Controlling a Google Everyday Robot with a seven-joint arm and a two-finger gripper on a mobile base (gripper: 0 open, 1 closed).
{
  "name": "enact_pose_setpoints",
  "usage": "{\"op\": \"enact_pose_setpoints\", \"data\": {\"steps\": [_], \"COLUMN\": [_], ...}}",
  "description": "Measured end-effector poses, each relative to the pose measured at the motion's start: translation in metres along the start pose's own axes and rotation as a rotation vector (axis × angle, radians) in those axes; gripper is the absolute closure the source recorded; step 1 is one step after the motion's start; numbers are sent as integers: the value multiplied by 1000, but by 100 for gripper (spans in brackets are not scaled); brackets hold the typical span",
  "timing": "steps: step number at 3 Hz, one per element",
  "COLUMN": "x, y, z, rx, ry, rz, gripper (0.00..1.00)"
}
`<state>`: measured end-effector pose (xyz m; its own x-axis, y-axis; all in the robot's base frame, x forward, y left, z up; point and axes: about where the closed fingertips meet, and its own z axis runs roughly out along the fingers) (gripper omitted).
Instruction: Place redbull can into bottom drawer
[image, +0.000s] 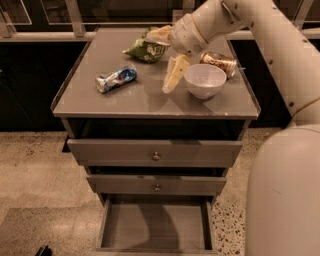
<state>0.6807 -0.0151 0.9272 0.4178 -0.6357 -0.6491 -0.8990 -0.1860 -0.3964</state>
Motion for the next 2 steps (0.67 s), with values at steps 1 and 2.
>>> {"op": "enact_pose_setpoints", "data": {"steps": [1,2], "x": [-10,-12], "y": [-11,-12], "z": [23,27], "rx": [-40,-44], "ry": [33,31], "rz": [-21,-24], "gripper": [0,0]}}
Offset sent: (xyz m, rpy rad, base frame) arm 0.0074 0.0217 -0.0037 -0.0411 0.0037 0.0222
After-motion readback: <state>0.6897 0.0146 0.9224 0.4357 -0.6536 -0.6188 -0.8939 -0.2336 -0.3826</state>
